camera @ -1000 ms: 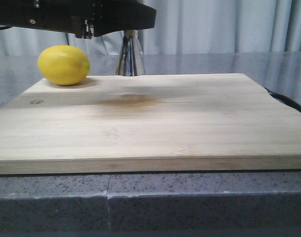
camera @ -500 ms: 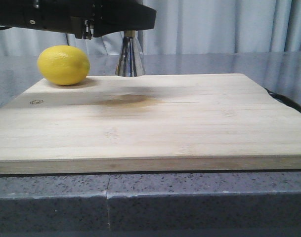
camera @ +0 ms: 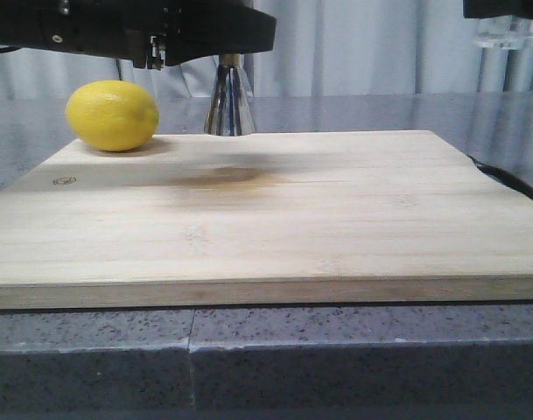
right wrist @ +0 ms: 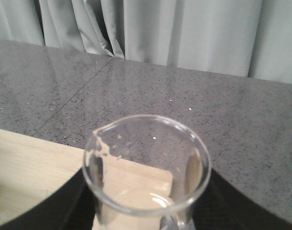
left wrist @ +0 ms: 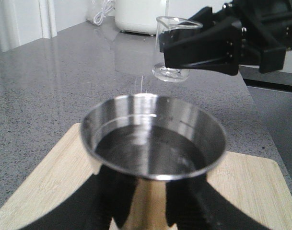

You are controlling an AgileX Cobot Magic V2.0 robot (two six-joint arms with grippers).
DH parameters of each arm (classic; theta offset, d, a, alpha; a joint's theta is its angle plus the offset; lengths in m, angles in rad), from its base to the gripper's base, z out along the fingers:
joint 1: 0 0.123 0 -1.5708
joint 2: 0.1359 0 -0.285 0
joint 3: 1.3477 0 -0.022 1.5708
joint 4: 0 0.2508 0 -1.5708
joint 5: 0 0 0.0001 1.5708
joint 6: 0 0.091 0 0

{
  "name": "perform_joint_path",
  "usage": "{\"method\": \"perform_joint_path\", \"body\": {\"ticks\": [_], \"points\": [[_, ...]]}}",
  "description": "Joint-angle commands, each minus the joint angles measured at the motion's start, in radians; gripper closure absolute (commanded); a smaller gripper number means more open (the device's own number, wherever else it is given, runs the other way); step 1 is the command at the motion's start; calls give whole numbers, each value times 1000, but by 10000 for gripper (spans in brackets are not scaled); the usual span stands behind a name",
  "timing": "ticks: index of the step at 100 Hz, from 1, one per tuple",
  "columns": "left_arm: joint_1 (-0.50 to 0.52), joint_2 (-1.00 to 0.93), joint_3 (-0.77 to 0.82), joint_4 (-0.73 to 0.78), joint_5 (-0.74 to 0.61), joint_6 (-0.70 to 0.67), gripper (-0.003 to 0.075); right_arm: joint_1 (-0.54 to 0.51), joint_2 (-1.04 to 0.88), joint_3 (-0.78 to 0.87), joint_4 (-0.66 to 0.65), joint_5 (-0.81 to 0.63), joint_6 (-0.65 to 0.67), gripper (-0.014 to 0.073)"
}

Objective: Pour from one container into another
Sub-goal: 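Lower the empty beaker onto the board with the right gripper and release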

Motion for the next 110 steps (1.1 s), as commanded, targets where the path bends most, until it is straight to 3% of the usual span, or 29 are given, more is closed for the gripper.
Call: {"method": "perform_joint_path", "body": {"ticks": [1, 35, 62, 110], "points": [[-8, -53, -30, -92, 100, -8, 479, -5, 6, 31, 8, -239, 21, 334], [-8, -53, -30, -92, 100, -8, 479, -3, 203, 68, -137, -468, 70, 334], [-8, -53, -30, -92, 100, -8, 479, -5, 374, 68, -139, -707, 66, 334], [-8, -53, -30, -92, 100, -8, 479, -5, 478, 68, -143, -752, 21, 317]]}}
